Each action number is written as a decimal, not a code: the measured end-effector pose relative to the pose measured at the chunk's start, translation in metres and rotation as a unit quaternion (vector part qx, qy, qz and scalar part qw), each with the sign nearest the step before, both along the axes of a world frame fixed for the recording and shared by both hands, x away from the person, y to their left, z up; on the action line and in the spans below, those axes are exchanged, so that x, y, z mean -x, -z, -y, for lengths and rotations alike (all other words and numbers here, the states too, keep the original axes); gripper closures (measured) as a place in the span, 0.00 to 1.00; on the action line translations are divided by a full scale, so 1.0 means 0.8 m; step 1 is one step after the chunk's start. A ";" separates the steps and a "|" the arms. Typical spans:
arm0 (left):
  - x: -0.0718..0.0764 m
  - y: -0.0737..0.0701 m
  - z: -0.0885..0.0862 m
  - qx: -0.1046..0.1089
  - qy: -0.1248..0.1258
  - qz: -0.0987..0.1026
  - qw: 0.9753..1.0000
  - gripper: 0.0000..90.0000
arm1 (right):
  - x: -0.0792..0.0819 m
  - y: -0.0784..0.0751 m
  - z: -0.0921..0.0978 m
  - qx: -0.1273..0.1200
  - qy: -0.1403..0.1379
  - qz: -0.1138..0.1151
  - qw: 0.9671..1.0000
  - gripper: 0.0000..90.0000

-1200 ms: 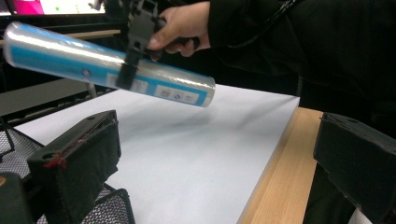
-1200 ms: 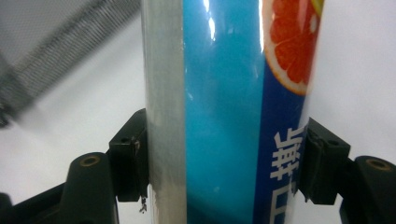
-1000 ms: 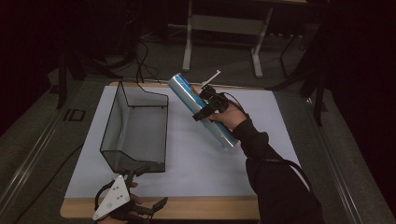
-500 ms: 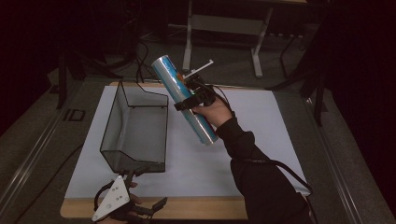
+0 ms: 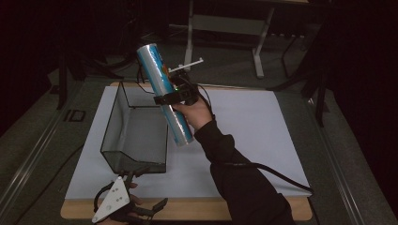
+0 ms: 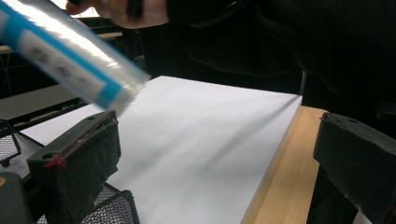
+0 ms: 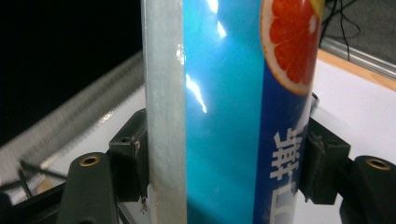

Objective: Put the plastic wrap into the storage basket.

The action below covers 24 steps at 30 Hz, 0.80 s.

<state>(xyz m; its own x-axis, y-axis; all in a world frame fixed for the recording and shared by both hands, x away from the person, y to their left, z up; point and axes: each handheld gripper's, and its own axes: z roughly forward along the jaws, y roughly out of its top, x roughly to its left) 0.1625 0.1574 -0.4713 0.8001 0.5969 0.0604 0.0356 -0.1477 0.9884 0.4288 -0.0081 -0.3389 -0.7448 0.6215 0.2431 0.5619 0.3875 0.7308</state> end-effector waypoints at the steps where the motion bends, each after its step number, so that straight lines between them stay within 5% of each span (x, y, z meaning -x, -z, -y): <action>1: 0.000 0.000 0.000 -0.001 -0.001 0.001 1.000 0.01 | 0.002 -0.001 -0.005 -0.007 0.005 0.002 1.000 0.35; 4: 0.001 0.000 0.000 -0.005 -0.001 0.004 1.000 0.01 | 0.006 -0.002 -0.022 -0.039 0.017 0.005 0.999 0.35; 9: 0.003 -0.001 0.000 -0.005 0.000 0.007 1.000 0.01 | 0.011 0.001 -0.039 -0.058 0.025 0.011 0.998 0.35; 16: 0.002 -0.001 -0.001 -0.004 -0.001 0.007 1.000 0.01 | 0.006 0.025 -0.054 -0.111 0.051 -0.029 0.992 0.35; 21: 0.003 -0.001 -0.001 -0.005 0.000 0.009 1.000 0.01 | 0.004 0.051 -0.066 -0.098 0.062 -0.029 0.993 0.35; 24: 0.002 -0.001 -0.001 -0.003 0.000 0.008 1.000 0.01 | 0.002 0.068 -0.066 -0.103 0.075 -0.048 0.991 0.35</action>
